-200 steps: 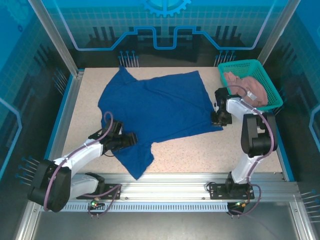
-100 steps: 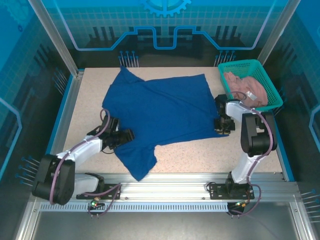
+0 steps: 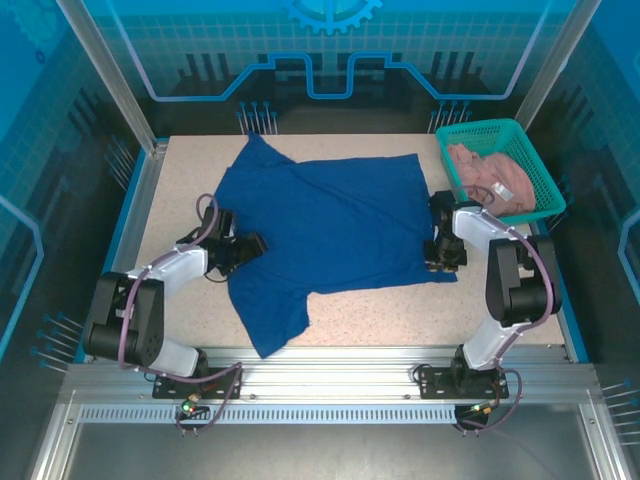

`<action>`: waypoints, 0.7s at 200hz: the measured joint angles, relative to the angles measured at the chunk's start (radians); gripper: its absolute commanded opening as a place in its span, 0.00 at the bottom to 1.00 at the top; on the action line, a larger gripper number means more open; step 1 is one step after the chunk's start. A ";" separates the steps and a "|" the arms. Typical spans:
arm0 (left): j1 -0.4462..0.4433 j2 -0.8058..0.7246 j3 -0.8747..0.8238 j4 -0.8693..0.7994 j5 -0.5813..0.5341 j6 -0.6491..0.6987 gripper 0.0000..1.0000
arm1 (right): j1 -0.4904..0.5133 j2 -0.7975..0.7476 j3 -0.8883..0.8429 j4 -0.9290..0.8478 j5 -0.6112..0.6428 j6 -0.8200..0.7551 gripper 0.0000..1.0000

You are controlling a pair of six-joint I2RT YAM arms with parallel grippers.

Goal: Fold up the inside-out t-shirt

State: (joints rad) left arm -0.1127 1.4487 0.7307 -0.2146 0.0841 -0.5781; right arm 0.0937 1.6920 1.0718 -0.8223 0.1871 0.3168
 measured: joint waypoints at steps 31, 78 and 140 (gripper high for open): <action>0.002 -0.087 0.033 0.006 -0.016 -0.012 0.84 | 0.029 -0.058 0.069 0.119 -0.091 0.005 0.41; 0.011 0.098 0.222 0.053 -0.019 -0.031 0.84 | 0.037 0.118 0.218 0.368 -0.224 0.108 0.47; 0.095 0.474 0.528 0.091 0.018 -0.053 0.84 | 0.025 0.507 0.565 0.456 -0.276 0.262 0.46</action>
State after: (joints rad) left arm -0.0174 1.9228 1.2583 -0.1238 0.1020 -0.6308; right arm 0.1188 2.1994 1.6371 -0.3660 -0.0891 0.5785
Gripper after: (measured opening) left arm 0.836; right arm 0.469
